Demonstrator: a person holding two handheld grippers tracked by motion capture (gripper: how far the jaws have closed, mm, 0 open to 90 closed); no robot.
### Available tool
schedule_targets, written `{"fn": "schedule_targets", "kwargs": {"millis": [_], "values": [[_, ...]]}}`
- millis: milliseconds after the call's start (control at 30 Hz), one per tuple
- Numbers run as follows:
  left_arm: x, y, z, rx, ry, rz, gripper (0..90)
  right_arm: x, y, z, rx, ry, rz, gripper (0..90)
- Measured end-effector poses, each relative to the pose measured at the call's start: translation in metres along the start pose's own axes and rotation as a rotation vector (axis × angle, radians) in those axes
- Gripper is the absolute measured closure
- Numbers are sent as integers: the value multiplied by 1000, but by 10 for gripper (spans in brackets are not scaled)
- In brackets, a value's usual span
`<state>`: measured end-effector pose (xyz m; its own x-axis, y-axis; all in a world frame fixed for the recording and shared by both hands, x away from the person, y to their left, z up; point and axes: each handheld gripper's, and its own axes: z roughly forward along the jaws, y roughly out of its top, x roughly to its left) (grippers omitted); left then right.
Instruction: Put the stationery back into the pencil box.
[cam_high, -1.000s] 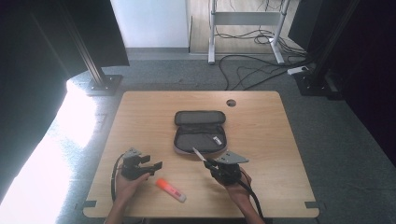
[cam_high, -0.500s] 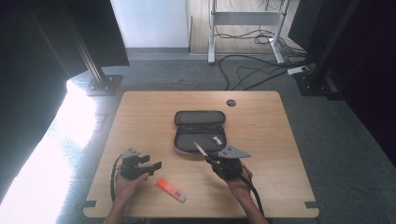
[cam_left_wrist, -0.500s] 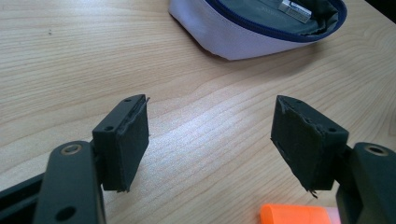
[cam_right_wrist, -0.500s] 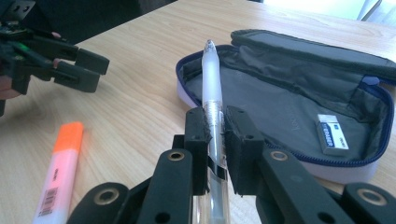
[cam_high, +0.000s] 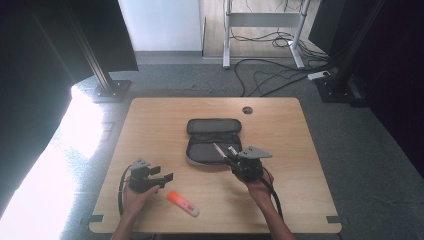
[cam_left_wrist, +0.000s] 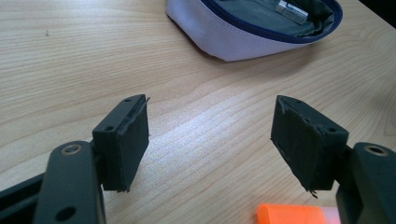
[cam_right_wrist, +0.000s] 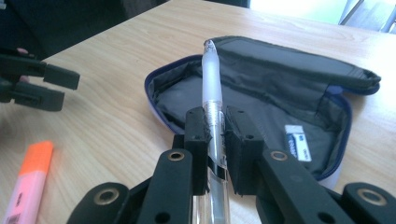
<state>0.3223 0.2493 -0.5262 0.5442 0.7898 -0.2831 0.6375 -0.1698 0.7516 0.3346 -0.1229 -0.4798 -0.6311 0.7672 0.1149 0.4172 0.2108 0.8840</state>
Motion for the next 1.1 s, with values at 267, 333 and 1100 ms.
{"fn": "schedule_targets", "kwargs": {"millis": [267,333,1100], "values": [[0,0,0,1,0,-3,283,-10,9,12,15,7,6,786],[0,0,0,2,1,-4,283,-12,12,16,22,4,7,786],[2,0,0,1,2,-5,284,-19,32,49,53,19,-30,786]]}}
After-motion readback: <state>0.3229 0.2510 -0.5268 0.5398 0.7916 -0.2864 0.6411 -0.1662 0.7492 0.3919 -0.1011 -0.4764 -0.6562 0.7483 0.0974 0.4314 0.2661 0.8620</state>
